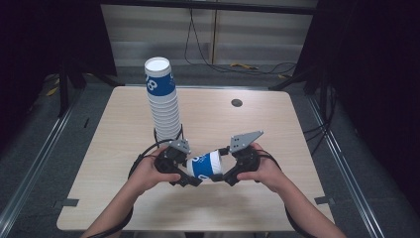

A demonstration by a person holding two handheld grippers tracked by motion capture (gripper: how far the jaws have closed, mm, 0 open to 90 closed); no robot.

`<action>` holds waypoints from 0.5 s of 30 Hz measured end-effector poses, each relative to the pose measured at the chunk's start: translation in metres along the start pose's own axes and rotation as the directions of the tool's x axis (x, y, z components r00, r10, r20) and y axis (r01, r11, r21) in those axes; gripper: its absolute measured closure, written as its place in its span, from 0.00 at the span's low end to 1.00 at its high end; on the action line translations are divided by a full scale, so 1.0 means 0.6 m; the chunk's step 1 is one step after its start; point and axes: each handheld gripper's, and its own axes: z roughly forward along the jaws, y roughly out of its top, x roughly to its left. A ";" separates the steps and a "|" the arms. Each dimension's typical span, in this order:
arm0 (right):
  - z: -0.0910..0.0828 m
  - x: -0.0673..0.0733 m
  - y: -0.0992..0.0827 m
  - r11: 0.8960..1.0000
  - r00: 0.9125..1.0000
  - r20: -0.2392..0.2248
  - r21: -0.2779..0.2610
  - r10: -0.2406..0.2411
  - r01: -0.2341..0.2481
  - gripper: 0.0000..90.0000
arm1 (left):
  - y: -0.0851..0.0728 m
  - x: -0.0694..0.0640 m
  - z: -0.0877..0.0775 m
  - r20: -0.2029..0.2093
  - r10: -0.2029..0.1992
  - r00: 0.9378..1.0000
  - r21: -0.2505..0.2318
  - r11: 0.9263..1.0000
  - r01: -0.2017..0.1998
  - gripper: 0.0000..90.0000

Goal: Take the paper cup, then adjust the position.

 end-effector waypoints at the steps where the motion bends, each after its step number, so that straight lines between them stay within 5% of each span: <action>1: 0.000 0.000 -0.001 1.000 1.000 -0.001 -0.003 0.004 -0.004 0.12 | -0.001 0.000 0.001 0.003 -0.004 1.000 -0.012 1.000 0.004 0.34; 15: -0.001 -0.002 0.001 1.000 1.000 -0.010 -0.001 0.012 -0.012 0.12 | 0.003 -0.003 -0.003 -0.001 -0.001 1.000 -0.017 1.000 0.001 0.34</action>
